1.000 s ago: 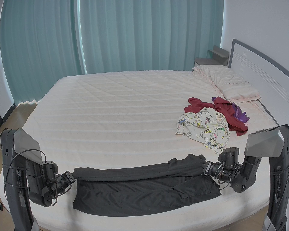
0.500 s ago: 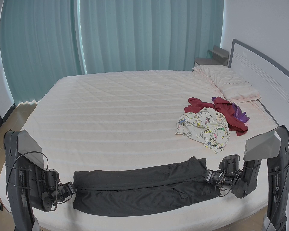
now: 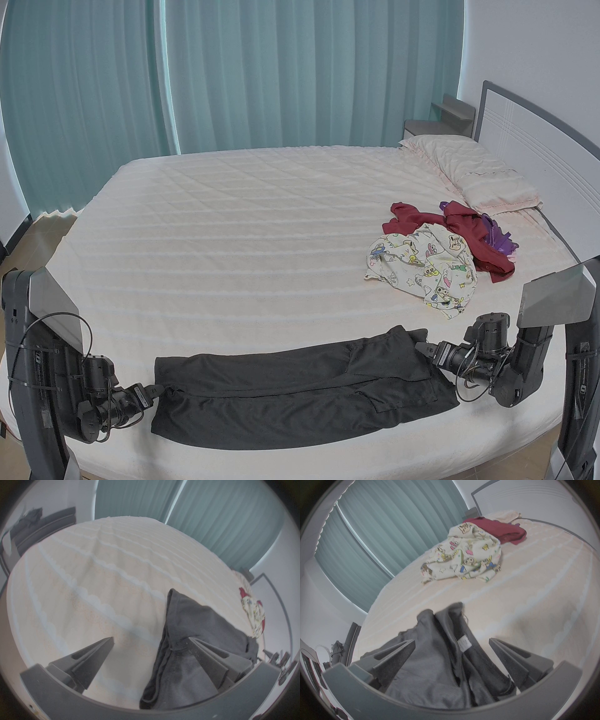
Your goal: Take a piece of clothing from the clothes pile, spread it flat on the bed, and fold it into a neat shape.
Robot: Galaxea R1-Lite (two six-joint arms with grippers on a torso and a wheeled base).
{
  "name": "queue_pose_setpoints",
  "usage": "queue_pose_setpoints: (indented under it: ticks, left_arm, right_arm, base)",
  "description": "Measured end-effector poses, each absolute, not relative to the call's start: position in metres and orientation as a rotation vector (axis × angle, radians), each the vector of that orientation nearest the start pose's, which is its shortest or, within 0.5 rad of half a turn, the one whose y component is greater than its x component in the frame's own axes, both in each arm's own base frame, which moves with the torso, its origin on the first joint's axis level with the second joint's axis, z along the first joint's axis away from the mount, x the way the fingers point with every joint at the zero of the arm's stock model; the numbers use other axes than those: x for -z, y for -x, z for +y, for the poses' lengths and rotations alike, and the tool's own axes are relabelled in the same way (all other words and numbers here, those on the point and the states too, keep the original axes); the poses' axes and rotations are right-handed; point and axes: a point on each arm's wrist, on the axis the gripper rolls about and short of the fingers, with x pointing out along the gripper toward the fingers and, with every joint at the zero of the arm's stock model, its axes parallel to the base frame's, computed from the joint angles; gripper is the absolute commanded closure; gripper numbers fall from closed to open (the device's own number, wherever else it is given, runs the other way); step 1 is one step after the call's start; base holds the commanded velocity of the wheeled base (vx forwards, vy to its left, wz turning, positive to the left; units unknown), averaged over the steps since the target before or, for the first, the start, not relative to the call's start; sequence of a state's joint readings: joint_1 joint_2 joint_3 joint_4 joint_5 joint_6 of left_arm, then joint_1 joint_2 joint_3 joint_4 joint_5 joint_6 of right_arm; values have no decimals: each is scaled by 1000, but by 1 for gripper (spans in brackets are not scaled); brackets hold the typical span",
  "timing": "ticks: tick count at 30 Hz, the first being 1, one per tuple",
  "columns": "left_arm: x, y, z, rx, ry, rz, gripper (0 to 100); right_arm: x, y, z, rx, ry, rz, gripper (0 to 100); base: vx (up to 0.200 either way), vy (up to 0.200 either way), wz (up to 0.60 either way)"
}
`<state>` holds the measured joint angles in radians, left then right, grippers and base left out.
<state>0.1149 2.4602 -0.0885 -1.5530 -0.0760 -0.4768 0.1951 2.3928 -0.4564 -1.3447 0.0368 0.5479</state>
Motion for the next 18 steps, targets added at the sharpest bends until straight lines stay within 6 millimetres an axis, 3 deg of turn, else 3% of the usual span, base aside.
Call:
queue_pose_setpoints:
  ticks: [5,11,18]
  left_arm:
    - [52,-229,29,-220,715,759,0]
    - [44,-231,30,-203,782,730,0]
    - [41,-232,31,-195,800,719,0]
  right_arm:
    - [28,-318,64,-92,-497,580,0]
    - [22,-343,80,-132,-491,587,0]
    - [32,-366,104,-183,-477,632,0]
  base:
    - [0,0,0]
    - [0,0,0]
    - [0,0,0]
